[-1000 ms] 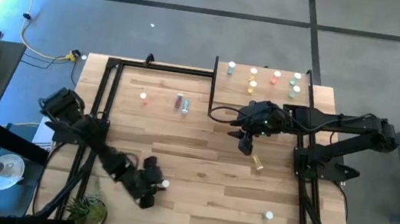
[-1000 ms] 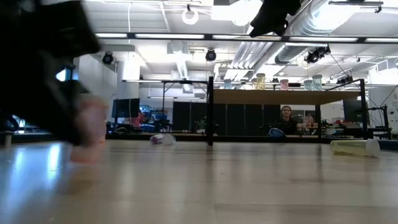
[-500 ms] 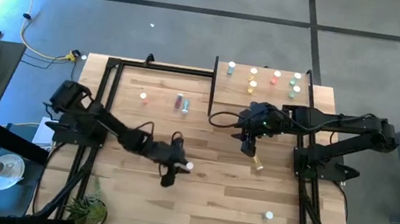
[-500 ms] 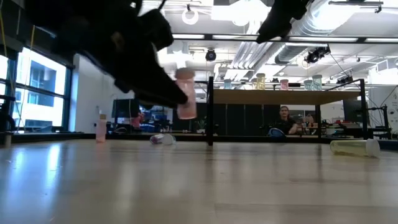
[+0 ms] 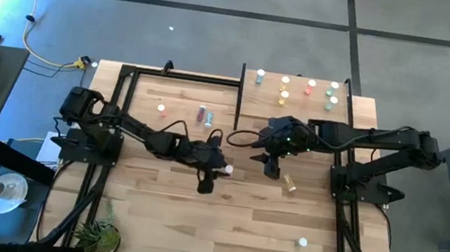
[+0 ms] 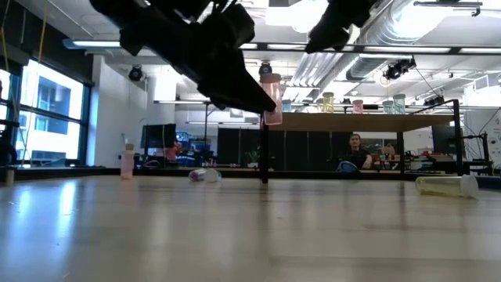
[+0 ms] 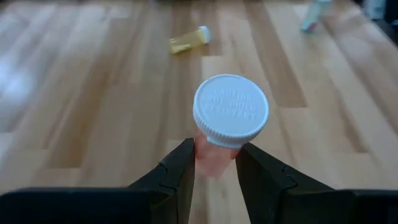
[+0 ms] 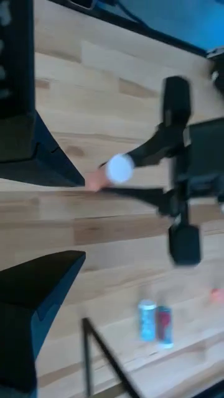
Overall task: Pick and place medicine bottles onto shelf by color
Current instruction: Put the bottom pink medicine bottle aligned with the other pink medicine bottle on the shelf
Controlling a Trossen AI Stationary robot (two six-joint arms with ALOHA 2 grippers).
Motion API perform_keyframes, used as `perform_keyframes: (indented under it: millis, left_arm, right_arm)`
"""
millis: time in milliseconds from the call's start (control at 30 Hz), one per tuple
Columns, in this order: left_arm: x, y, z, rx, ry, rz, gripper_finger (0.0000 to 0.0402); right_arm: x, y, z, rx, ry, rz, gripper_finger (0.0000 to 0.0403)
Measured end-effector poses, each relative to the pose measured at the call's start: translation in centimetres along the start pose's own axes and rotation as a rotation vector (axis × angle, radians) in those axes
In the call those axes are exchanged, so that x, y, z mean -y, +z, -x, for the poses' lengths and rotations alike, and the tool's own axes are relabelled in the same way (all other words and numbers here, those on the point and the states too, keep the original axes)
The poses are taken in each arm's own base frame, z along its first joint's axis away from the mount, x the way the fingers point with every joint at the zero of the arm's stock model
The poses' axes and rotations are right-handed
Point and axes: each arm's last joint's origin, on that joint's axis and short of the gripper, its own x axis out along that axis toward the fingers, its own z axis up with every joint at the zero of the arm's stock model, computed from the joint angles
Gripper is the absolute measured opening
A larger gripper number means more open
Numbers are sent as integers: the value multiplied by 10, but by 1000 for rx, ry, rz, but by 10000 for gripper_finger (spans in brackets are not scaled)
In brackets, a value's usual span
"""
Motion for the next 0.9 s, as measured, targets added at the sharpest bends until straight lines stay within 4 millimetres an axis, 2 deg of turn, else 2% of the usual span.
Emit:
perform_keyframes:
  millis: [567, 900]
  left_arm:
    - [-11, 2, -1, 4, 93, 9, 101]
    - [-23, 6, -1, 41, 124, 29, 101]
  right_arm:
    - [-3, 2, -55, -15, 47, 176, 170]
    - [-7, 7, -61, 36, 45, 210, 170]
